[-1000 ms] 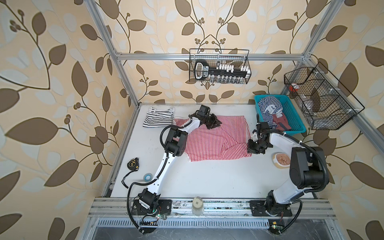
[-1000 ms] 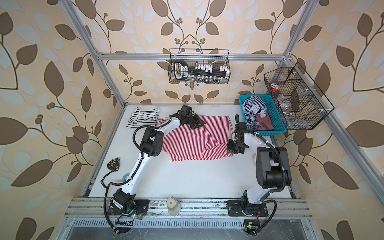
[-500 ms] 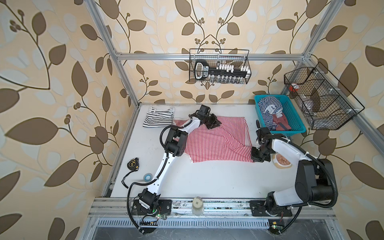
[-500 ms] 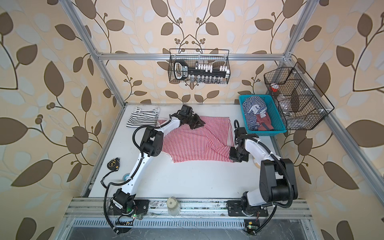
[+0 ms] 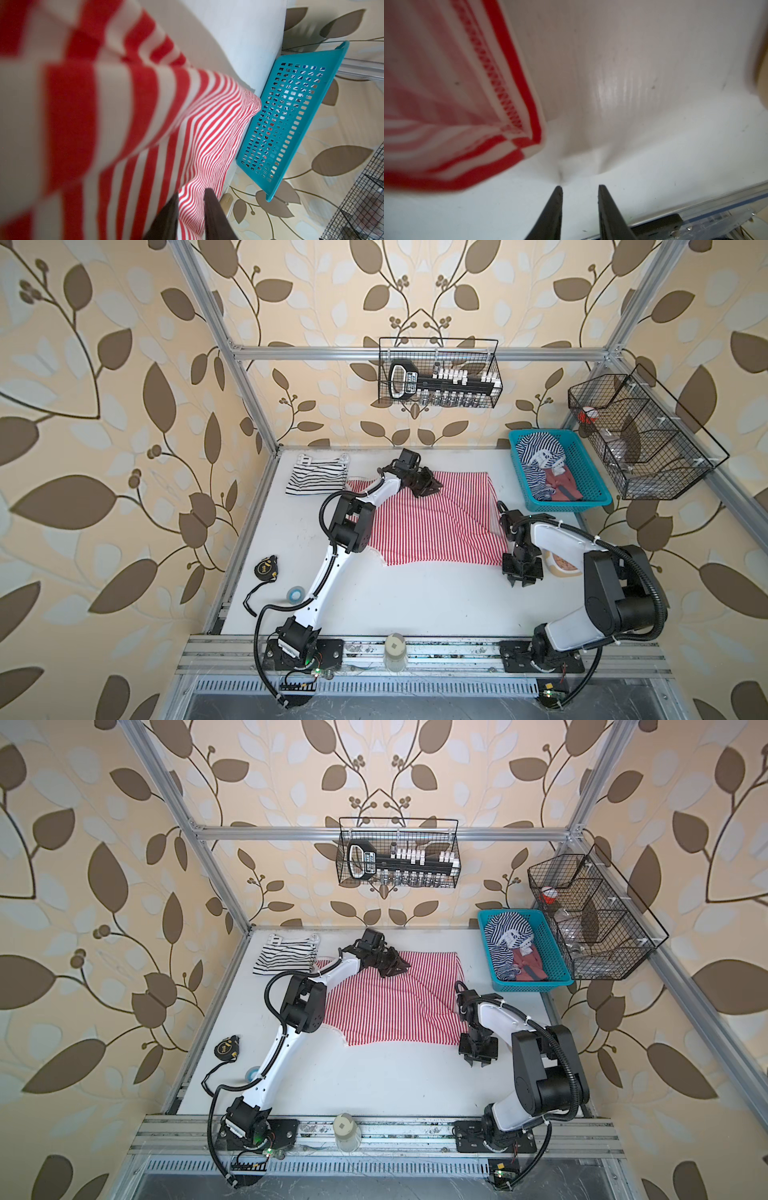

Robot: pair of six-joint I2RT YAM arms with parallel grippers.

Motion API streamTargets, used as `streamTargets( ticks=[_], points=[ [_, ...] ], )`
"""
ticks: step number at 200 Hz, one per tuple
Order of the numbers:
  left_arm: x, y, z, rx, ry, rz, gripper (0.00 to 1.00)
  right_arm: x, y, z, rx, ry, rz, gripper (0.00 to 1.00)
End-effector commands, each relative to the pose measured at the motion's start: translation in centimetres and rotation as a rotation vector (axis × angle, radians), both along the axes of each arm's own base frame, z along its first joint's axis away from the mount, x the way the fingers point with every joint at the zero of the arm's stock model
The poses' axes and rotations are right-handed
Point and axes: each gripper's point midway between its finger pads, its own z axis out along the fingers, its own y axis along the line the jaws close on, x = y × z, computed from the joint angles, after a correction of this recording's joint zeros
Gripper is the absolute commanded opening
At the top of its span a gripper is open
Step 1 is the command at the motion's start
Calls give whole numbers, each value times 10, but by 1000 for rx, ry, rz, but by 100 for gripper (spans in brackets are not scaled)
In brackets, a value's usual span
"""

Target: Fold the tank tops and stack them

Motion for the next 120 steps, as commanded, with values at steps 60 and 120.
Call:
streamTargets(
  ticks=[60,120],
  points=[
    [-30,30,101,122,-156,-97,42,89,21,79,244,-378,-23,32],
    [-129,117,140,487,-205,-192,43,73,35,50,324,-337,6,29]
  ],
)
